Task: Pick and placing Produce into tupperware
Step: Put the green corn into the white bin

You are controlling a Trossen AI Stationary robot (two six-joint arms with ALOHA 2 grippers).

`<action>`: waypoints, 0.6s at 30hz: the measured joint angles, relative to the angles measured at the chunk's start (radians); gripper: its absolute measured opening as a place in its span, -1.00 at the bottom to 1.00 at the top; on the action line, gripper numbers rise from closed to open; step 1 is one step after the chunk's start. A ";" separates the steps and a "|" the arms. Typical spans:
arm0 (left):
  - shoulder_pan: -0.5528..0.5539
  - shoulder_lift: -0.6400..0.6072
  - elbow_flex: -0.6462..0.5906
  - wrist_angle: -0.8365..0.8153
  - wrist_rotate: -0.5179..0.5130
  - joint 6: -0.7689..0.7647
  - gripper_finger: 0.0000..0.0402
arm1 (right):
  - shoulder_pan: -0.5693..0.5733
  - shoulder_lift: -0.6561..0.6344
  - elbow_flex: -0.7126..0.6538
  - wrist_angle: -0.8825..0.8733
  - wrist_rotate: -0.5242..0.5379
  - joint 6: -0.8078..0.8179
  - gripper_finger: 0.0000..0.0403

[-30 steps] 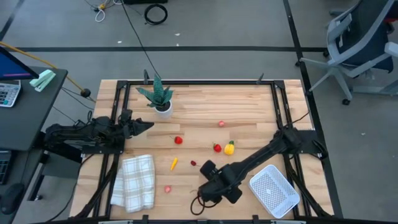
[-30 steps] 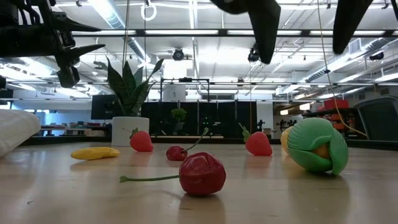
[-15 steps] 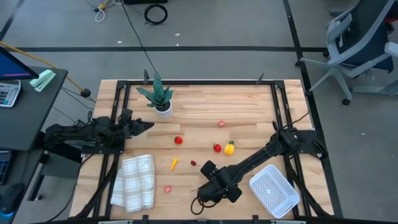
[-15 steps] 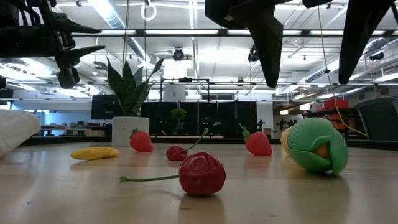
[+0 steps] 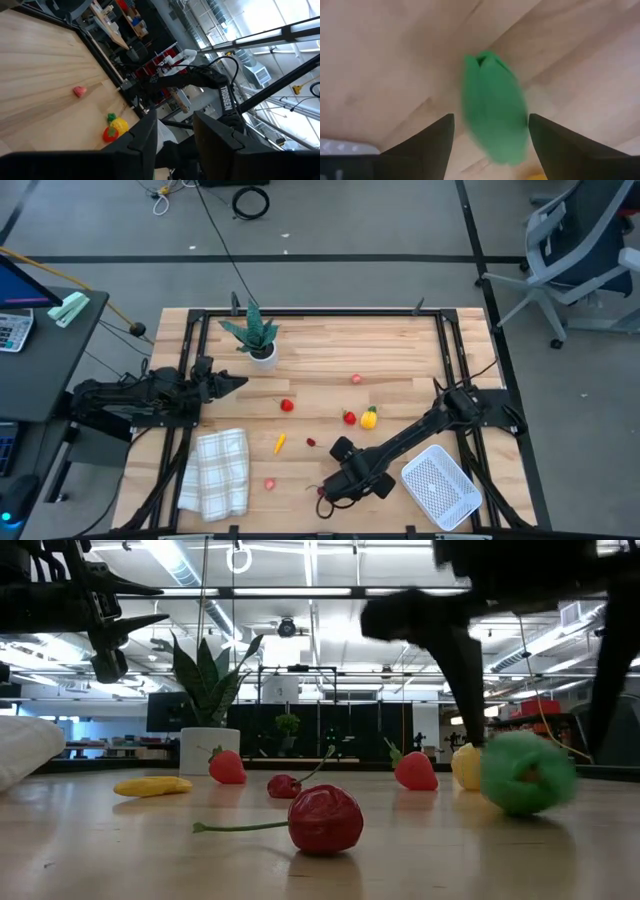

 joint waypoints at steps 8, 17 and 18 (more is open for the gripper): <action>0.000 0.000 0.000 0.000 0.000 0.000 -0.33 | -0.001 0.000 -0.084 0.075 0.039 -0.050 0.29; 0.000 0.000 0.000 0.000 0.000 0.001 -0.36 | -0.023 0.000 -0.091 0.094 0.043 -0.041 0.27; 0.000 0.000 0.000 0.000 0.000 0.001 -0.35 | -0.026 0.000 -0.091 0.094 0.040 -0.039 0.26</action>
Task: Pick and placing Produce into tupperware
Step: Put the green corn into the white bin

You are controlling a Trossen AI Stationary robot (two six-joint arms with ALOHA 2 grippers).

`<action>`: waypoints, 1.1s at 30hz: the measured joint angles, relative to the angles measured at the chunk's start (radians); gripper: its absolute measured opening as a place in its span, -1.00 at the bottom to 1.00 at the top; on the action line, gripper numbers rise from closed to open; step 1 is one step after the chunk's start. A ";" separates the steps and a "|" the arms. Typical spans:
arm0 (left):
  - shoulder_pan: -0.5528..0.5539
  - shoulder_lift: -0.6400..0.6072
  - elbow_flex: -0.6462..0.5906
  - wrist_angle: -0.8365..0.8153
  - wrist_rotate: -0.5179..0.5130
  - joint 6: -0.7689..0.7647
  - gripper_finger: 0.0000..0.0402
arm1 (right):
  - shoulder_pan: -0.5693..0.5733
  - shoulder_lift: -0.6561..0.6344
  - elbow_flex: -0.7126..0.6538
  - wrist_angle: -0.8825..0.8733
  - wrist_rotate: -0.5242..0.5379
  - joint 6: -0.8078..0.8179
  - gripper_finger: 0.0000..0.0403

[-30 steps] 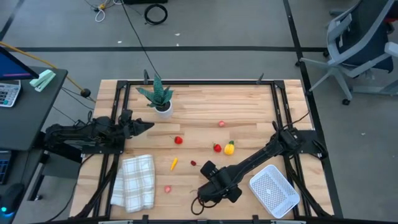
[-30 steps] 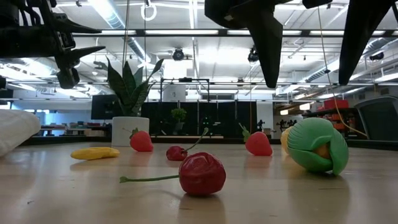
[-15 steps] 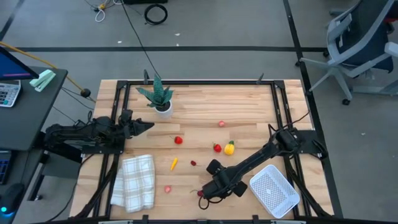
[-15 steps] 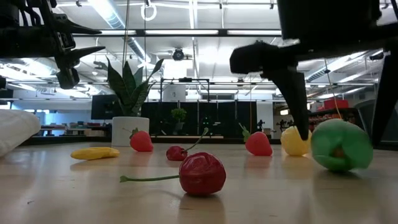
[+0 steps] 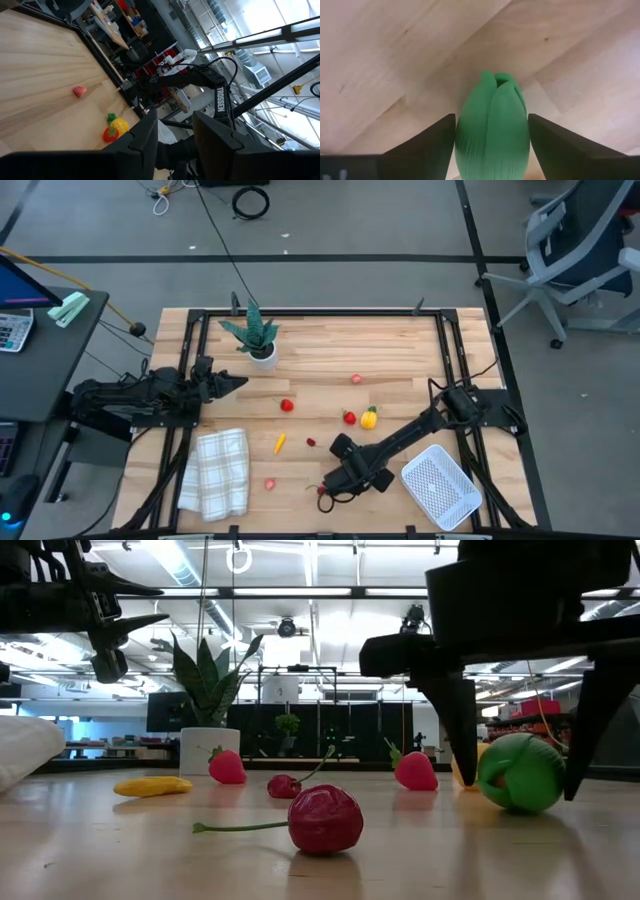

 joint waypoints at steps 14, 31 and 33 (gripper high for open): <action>0.000 0.000 0.000 -0.010 0.000 0.002 -0.37 | -0.051 -0.001 0.002 0.006 -0.030 0.103 0.00; 0.000 0.000 0.000 -0.030 0.000 0.002 -0.37 | -0.153 -0.236 0.200 -0.152 0.134 0.674 0.04; 0.000 0.000 0.000 -0.032 0.000 0.002 -0.37 | -0.161 -0.295 0.194 -0.182 0.056 0.909 0.05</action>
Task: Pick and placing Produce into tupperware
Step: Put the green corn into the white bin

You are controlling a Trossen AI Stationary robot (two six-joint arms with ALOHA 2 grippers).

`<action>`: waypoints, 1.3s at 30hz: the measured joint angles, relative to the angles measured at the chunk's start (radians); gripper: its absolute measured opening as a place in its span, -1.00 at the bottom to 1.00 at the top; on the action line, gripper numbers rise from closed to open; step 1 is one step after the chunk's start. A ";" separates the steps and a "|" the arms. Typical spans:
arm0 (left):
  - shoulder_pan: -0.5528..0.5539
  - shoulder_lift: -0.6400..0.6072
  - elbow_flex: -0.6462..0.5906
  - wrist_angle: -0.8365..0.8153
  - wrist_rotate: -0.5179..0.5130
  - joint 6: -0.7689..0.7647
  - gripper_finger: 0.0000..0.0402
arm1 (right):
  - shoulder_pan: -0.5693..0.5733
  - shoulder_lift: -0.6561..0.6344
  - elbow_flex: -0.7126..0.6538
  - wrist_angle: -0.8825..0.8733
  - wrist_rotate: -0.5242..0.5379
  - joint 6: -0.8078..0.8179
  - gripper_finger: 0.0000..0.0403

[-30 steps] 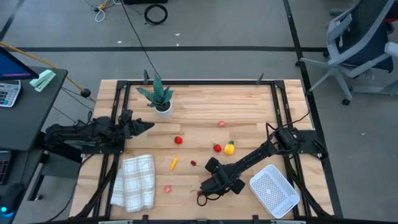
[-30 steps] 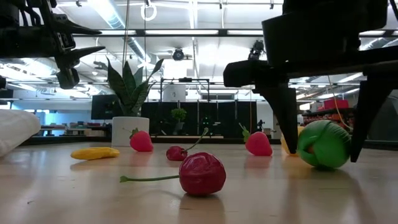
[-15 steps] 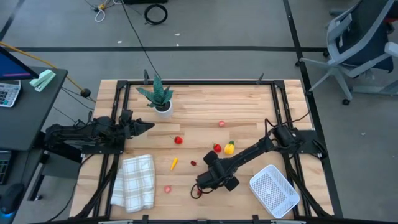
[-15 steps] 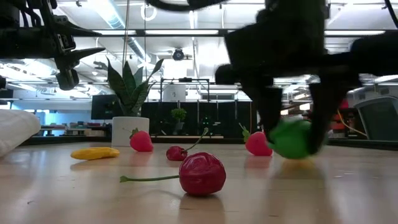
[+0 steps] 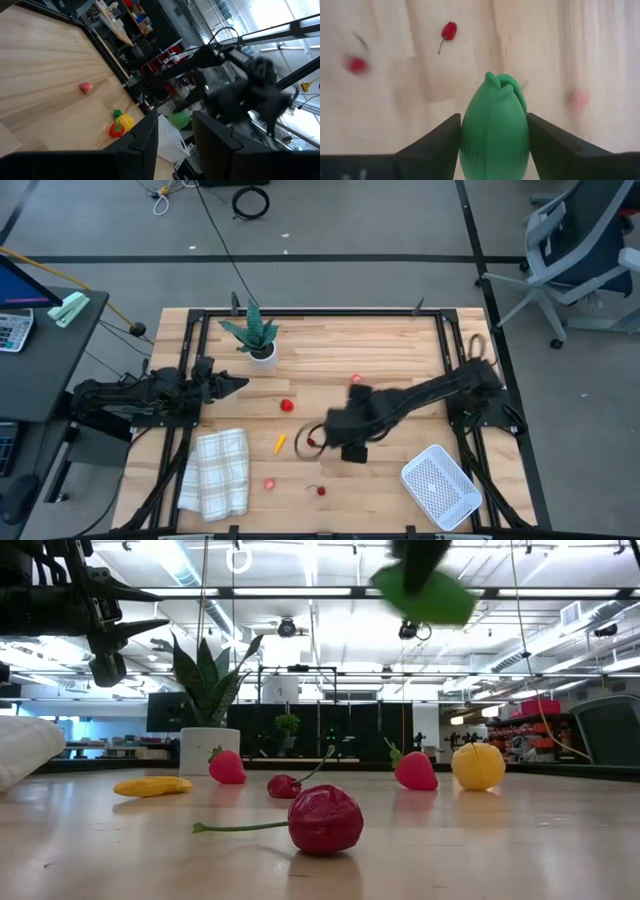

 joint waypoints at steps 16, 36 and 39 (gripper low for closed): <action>0.000 0.000 0.000 -0.031 0.000 0.034 -0.37 | 0.344 -0.202 -0.032 -0.233 -0.175 0.942 0.05; 0.000 0.000 0.000 -0.045 0.000 0.023 -0.36 | 0.504 -0.186 -0.605 0.254 -0.341 1.361 0.07; 0.000 0.000 0.000 -0.044 0.000 0.023 -0.35 | 0.504 -0.186 -0.689 0.361 -0.349 1.370 0.09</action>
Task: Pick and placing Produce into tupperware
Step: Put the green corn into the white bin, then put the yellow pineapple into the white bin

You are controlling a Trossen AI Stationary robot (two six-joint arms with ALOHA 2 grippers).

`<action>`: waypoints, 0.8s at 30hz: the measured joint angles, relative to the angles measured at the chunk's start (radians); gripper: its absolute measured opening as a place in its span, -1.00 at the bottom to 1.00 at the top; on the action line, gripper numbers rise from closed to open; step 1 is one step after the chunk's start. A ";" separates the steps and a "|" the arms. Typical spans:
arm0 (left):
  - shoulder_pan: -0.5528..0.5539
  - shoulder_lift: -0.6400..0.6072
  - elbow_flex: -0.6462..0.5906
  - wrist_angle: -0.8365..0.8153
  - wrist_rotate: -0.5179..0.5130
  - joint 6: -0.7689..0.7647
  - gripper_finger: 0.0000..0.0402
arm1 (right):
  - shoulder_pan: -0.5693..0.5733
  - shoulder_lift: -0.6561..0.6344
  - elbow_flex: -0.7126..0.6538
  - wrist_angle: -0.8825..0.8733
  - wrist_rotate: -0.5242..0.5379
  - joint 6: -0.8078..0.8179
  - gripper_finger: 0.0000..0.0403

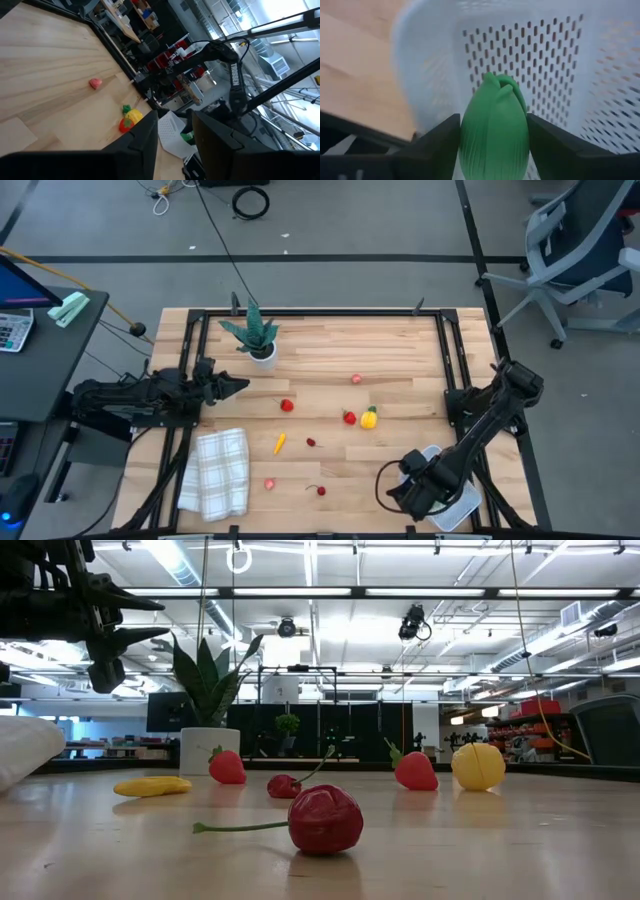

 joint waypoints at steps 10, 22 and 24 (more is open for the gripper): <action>0.000 0.000 0.000 0.000 0.000 -0.026 -0.35 | -0.004 0.000 -0.102 0.094 -0.002 -0.012 0.16; 0.000 0.000 0.000 0.000 -0.005 -0.025 -0.34 | -0.028 0.000 -0.097 0.097 -0.056 -0.061 0.41; 0.000 0.000 0.000 0.001 -0.007 -0.025 -0.33 | -0.043 0.000 -0.080 0.096 -0.093 -0.083 0.41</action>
